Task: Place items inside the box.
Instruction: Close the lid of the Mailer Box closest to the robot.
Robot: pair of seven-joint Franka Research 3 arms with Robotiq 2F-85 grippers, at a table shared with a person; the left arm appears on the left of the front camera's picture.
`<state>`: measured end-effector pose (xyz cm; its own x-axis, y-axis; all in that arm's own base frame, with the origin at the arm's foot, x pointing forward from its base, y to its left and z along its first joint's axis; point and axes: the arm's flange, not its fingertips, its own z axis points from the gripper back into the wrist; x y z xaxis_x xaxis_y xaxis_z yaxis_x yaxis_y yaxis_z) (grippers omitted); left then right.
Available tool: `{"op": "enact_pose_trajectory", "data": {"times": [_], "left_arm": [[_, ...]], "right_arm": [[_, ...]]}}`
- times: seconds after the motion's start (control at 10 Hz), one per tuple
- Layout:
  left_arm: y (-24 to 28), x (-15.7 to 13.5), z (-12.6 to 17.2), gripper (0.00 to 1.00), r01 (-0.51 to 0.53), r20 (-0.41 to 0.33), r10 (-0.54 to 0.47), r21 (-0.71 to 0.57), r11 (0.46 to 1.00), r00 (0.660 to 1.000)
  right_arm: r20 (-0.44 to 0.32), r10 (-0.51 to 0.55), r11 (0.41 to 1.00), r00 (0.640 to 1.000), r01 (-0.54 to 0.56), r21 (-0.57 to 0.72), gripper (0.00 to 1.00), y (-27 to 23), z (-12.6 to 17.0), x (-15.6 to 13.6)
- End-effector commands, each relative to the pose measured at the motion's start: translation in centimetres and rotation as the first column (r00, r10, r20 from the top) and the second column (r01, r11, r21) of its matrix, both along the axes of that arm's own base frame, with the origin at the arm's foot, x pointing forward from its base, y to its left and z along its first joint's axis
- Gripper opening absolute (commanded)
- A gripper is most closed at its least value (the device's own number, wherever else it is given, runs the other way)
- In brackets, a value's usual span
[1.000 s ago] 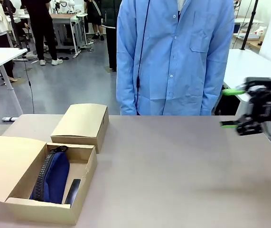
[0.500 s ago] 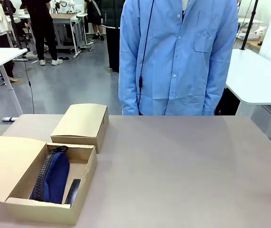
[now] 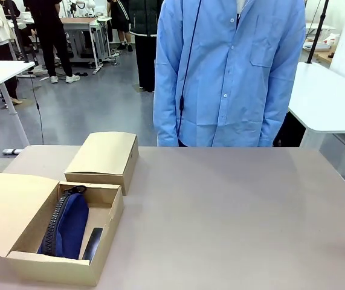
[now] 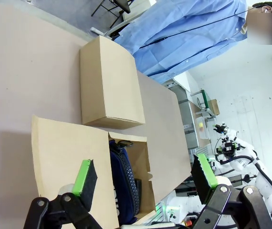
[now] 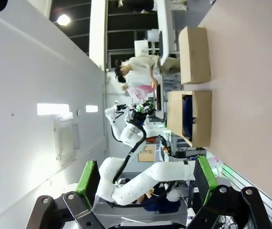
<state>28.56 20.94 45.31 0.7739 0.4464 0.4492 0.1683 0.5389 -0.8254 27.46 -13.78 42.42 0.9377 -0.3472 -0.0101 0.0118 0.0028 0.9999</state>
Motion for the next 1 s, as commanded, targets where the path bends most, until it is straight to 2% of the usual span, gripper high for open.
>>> {"op": "enact_pose_trajectory", "data": {"times": [0.0, 0.5, 0.6, 0.7, 0.8, 0.9], "left_arm": [[-0.1, 0.0, -0.1, 1.00, 0.002, 0.030, -0.002, -0.010, 1.000, 1.000], [-0.1, 0.0, -0.1, 1.00, 0.002, 0.030, -0.002, -0.010, 1.000, 1.000], [0.0, 0.0, 0.0, 1.00, 0.000, 0.000, 0.000, 0.000, 1.000, 1.000], [-1.8, 0.6, 1.3, 1.00, -0.035, 0.403, -0.058, 0.220, 0.975, 0.913], [-3.2, 0.9, 2.1, 1.00, 0.020, 0.541, -0.240, 0.381, 0.924, 0.806], [-4.3, 0.9, 2.8, 1.00, 0.019, 0.621, -0.336, 0.458, 0.889, 0.708]], "right_arm": [[-0.016, -0.004, 1.000, 1.000, 0.005, 0.028, 1.00, -0.1, 0.3, 0.1], [-0.016, -0.004, 1.000, 1.000, 0.005, 0.028, 1.00, -0.1, 0.3, 0.1], [-0.016, -0.004, 1.000, 1.000, 0.005, 0.028, 1.00, -0.1, 0.3, 0.1], [-0.016, -0.004, 1.000, 1.000, 0.005, 0.028, 1.00, -0.1, 0.3, 0.1], [-0.016, -0.004, 1.000, 1.000, 0.005, 0.028, 1.00, -0.1, 0.3, 0.1], [-0.016, -0.004, 1.000, 1.000, 0.005, 0.028, 1.00, -0.1, 0.3, 0.1]]}}
